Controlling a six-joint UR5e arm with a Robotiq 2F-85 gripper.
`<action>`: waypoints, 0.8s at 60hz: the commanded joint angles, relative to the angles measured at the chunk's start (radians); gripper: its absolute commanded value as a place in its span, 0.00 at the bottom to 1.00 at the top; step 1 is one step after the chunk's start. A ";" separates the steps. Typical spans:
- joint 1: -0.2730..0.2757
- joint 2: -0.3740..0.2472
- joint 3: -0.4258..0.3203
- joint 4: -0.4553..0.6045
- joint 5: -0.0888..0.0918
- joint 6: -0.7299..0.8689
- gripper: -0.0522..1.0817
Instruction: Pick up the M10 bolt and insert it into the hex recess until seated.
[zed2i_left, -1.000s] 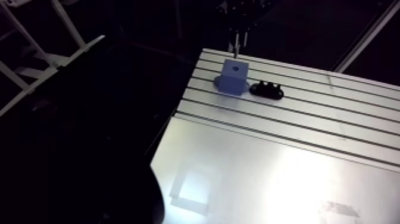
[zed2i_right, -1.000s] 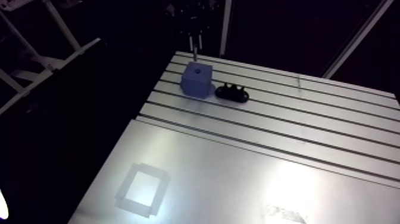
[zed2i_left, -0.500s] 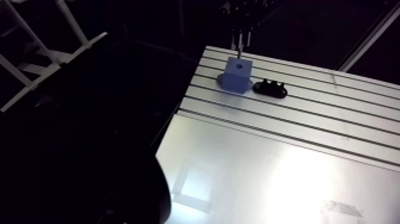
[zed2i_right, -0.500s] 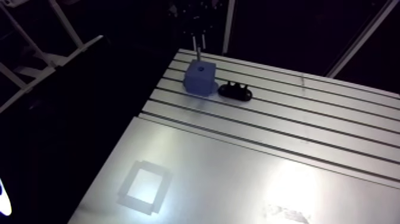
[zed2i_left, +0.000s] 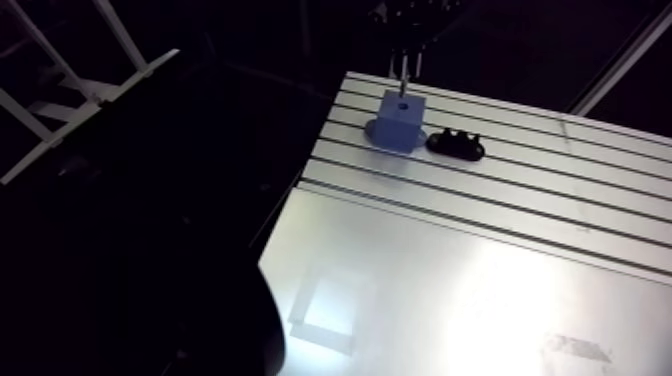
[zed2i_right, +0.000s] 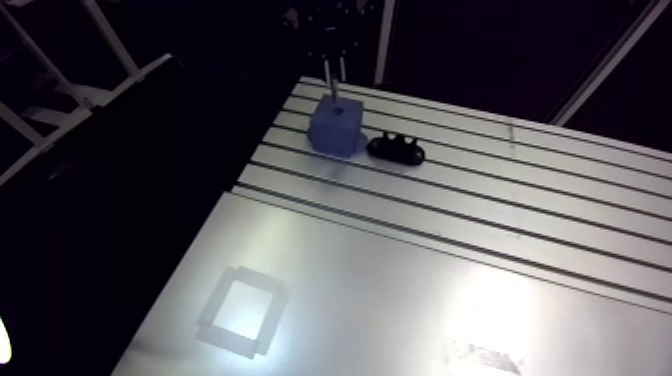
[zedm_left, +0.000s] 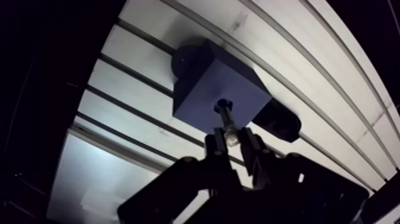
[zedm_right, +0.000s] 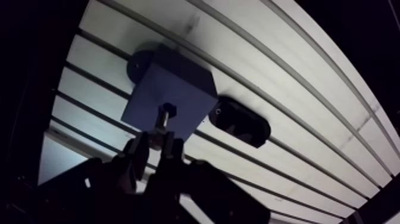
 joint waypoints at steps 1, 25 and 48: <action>-0.001 0.003 0.001 0.001 -0.001 0.000 0.95; -0.001 0.002 0.010 0.000 -0.001 0.002 0.95; -0.001 0.003 0.009 0.001 -0.001 0.000 0.96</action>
